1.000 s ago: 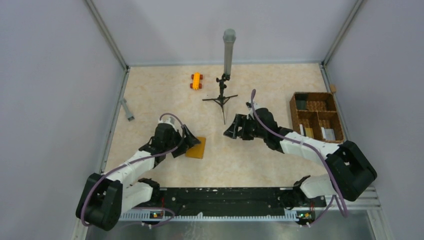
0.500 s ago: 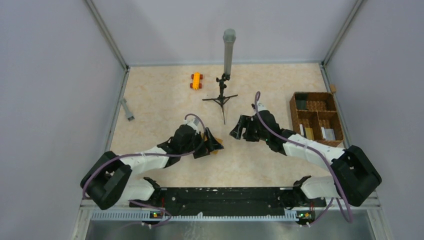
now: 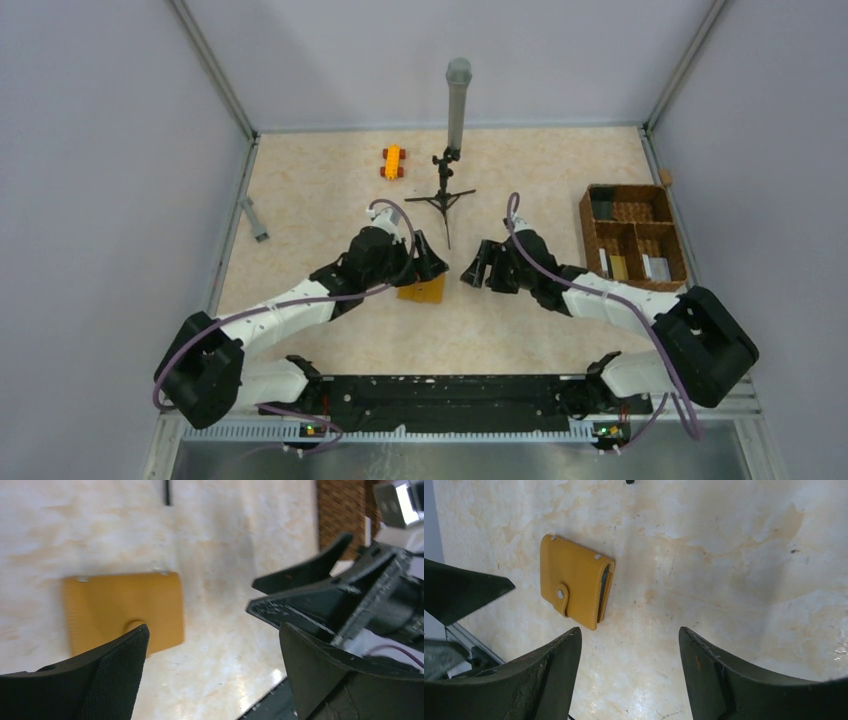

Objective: Put the credit cards into the card holder
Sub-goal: Pick up the card holder from the center of the board.

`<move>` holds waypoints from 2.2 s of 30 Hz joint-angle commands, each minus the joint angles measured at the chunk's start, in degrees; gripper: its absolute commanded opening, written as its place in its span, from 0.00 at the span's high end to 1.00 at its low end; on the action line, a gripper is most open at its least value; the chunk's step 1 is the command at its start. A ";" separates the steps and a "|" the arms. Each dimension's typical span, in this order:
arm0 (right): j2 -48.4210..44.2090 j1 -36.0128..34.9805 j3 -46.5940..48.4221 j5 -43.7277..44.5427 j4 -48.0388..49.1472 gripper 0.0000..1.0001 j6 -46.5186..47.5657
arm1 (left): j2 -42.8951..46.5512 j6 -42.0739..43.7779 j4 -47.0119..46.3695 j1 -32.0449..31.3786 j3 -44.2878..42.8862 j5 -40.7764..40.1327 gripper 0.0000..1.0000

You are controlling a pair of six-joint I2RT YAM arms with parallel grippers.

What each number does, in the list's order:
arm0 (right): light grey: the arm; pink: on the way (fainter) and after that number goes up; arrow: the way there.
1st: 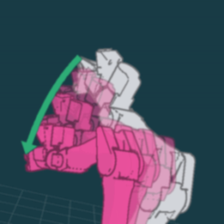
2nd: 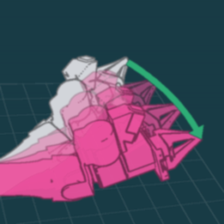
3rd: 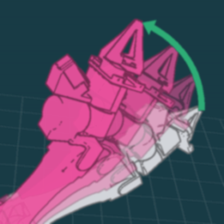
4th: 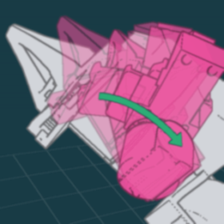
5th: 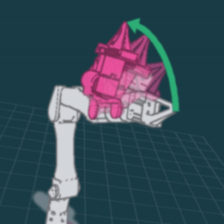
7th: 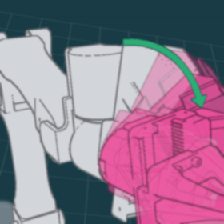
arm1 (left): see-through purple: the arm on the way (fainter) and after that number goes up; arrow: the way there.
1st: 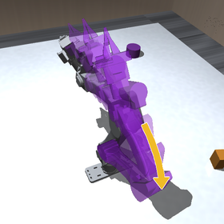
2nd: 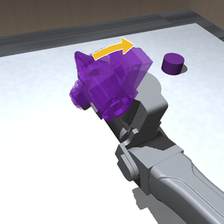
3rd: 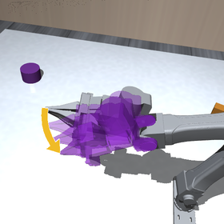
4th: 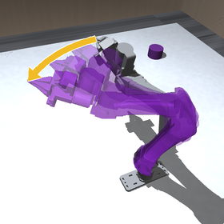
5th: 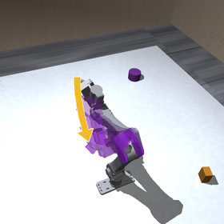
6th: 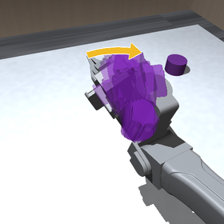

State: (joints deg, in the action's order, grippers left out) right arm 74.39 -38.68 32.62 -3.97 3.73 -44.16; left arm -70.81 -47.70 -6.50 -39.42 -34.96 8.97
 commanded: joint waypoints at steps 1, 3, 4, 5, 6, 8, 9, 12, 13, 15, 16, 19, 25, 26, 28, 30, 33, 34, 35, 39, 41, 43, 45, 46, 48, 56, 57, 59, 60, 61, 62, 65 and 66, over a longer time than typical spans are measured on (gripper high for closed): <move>3.96 -1.85 1.26 -2.09 6.14 0.31 -1.98 | 1.90 6.58 13.36 2.33 -1.54 -12.69 0.01; 5.84 -2.71 1.96 -2.29 7.48 0.33 -2.39 | 1.81 6.70 13.22 3.42 -0.88 -13.08 0.01; 6.79 -3.05 2.39 -2.35 8.04 0.33 -2.48 | 1.66 6.54 12.74 3.60 -0.41 -13.18 0.01; 7.84 -3.33 2.79 -2.46 8.58 0.34 -2.65 | 1.19 6.49 12.26 3.61 0.11 -13.33 0.01; 8.74 -3.53 3.25 -2.67 9.05 0.35 -2.89 | 0.64 6.22 12.02 3.64 0.44 -13.36 0.01; 10.58 -3.81 4.05 -3.37 10.37 0.37 -3.21 | -0.83 6.18 11.82 3.57 0.57 -12.96 0.01; 11.31 -3.90 4.44 -3.67 11.01 0.38 -3.29 | -1.32 5.79 11.55 3.63 0.68 -12.44 0.01; 13.51 -4.04 6.06 -4.19 12.44 0.41 -3.43 | -2.18 3.95 7.71 3.62 2.30 -7.64 0.01; 14.14 -4.12 6.51 -4.35 12.81 0.42 -3.43 | -2.45 2.82 5.24 3.59 3.21 -5.31 0.01; 15.48 -4.13 7.46 -4.63 13.22 0.43 -3.03 | -3.71 0.55 0.92 3.57 4.52 -0.72 0.01; 16.11 -4.13 8.09 -4.64 13.11 0.43 -2.56 | -4.58 -0.69 -0.60 3.52 4.93 1.53 0.01; 18.37 -4.15 10.23 -4.18 11.26 0.46 -0.97 | -6.77 -3.91 -3.91 2.87 5.76 5.94 0.01; 20.09 -4.13 10.74 -3.12 10.25 0.47 -0.19 | -4.69 -5.78 -9.09 0.34 8.21 7.56 0.01; 20.01 -4.14 10.64 -2.88 10.26 0.47 -0.23 | -4.52 -5.85 -10.64 -0.14 8.58 8.56 0.01; 19.72 -4.11 10.25 -2.45 10.48 0.47 -0.27 | -4.90 -5.82 -13.59 -1.06 8.77 10.66 0.01; 19.21 -4.00 10.01 -1.62 10.03 0.47 -0.31 | -6.10 -5.53 -15.33 -2.06 8.32 12.37 0.01; 17.15 -3.46 9.56 -0.12 8.03 0.47 -0.19 | -6.47 -5.26 -16.75 -3.32 7.89 14.44 0.01; 16.08 -3.35 9.18 0.74 7.04 0.46 -0.08 | -5.87 -4.96 -16.33 -3.38 7.89 14.32 0.01; 14.95 -3.29 8.83 1.64 6.05 0.45 0.05 | -4.80 -4.28 -15.22 -3.38 7.85 13.59 0.01; 10.09 -3.25 6.71 3.70 2.46 0.41 -0.40 | 1.15 1.83 -3.91 -3.30 5.38 5.56 0.01; 8.08 -3.37 5.02 3.16 2.39 0.40 -1.67 | 2.63 5.51 1.75 -3.32 3.14 -0.04 0.01; 6.63 -3.40 3.26 2.16 3.25 0.39 -3.55 | 2.84 8.82 5.50 -3.17 1.22 -4.55 0.01; 5.61 -3.62 1.80 2.01 3.70 0.39 -5.29 | 2.04 11.40 7.48 -3.04 -0.42 -6.69 0.01; 5.16 -3.85 1.04 2.28 3.74 0.39 -5.99 | 1.39 12.34 7.66 -3.00 -0.86 -6.87 0.01; 4.81 -4.11 0.03 2.67 3.87 0.38 -7.59 | -0.34 13.26 6.96 -2.96 -1.40 -5.88 0.01; 4.55 -4.63 -3.64 2.84 7.79 0.41 -12.27 | -7.48 13.81 3.12 -2.42 -2.46 -6.83 0.01; 4.79 -4.70 -3.54 2.72 8.21 0.42 -12.27 | -8.26 13.78 2.82 -2.36 -2.65 -6.47 0.01; 5.40 -4.66 -3.30 2.56 9.30 0.42 -11.95 | -10.00 13.65 1.93 -2.38 -2.56 -6.19 0.01; 5.80 -4.65 -3.02 2.56 9.69 0.43 -11.77 | -10.65 13.61 1.07 -2.36 -2.11 -6.18 0.01; 6.24 -4.65 -2.73 2.56 10.10 0.43 -11.62 | -11.22 13.58 0.10 -2.35 -1.67 -6.12 0.01; 6.92 -4.65 -2.35 2.58 10.47 0.44 -11.49 | -11.72 13.46 -0.59 -2.33 -1.41 -6.03 0.01; 9.11 -4.65 -0.89 2.08 12.00 0.45 -10.96 | -12.13 12.48 -1.86 -2.35 -0.45 -4.47 0.01; 10.21 -4.65 -0.32 1.86 12.47 0.46 -10.86 | -11.83 12.00 -2.66 -2.33 0.17 -3.76 0.01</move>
State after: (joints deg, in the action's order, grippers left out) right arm 81.52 -42.59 29.74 -1.63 11.79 -55.31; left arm -82.59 -35.16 -4.23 -42.02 -35.79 3.57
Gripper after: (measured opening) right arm 0.553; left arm 0.986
